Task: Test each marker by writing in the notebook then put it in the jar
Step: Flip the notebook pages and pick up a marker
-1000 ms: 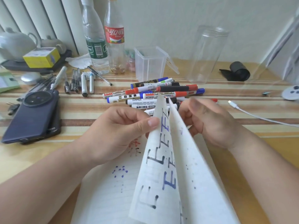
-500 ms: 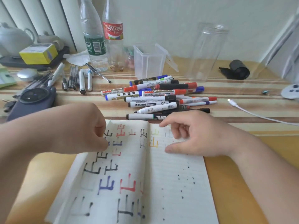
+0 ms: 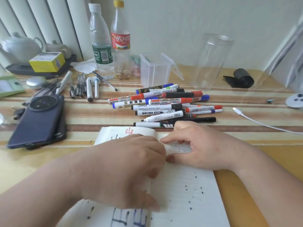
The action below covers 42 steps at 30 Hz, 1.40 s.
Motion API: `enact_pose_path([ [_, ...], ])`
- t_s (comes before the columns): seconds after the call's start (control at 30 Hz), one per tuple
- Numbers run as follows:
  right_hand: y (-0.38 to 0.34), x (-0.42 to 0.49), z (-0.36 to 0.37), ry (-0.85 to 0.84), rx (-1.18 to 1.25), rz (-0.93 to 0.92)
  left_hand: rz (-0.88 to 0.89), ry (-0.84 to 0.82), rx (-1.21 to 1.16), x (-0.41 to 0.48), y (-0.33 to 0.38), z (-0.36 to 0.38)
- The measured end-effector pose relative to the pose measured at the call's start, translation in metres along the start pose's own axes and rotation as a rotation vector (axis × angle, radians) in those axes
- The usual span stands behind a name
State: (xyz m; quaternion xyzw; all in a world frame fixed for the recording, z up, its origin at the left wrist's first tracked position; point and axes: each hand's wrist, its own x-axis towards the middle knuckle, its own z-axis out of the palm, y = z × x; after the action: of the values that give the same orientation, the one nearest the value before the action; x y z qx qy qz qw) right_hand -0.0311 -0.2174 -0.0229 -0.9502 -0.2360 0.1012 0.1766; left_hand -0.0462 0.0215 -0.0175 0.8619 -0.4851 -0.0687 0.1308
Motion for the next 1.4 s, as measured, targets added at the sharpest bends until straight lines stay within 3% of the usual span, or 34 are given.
enact_pose_path([
  [0.2, 0.010, -0.001, 0.003, 0.049, 0.020, -0.003, -0.093, -0.165, -0.164, -0.004, -0.027, 0.004],
  [0.33, 0.020, 0.006, 0.005, 0.352, 0.133, -0.069, -0.133, -0.169, -0.096, -0.005, -0.018, -0.002],
  [0.4, 0.028, 0.011, 0.003, 0.538, 0.094, -0.085, -0.155, -0.177, -0.064, -0.005, -0.010, -0.004],
  [0.47, 0.034, 0.015, -0.002, 0.618, 0.031, -0.058, -0.170, -0.180, -0.056, -0.005, -0.003, -0.003],
  [0.7, 0.035, 0.015, 0.001, 0.454, 0.005, 0.029, -0.189, -0.195, -0.084, -0.011, -0.004, -0.007],
  [0.87, 0.031, 0.015, 0.001, 0.414, -0.018, 0.047, -0.222, -0.093, -0.120, -0.006, -0.016, -0.012],
  [1.17, 0.024, 0.011, -0.004, 0.354, -0.040, 0.132, -0.532, -0.024, -0.092, 0.000, -0.025, -0.018],
  [1.3, 0.023, 0.007, -0.006, 0.459, 0.275, 0.137, -0.623, 0.053, -0.152, 0.004, -0.025, -0.013],
  [1.4, 0.026, 0.008, -0.006, 0.578, 0.820, 0.050, -0.688, 0.184, -0.181, 0.009, -0.022, -0.010],
])
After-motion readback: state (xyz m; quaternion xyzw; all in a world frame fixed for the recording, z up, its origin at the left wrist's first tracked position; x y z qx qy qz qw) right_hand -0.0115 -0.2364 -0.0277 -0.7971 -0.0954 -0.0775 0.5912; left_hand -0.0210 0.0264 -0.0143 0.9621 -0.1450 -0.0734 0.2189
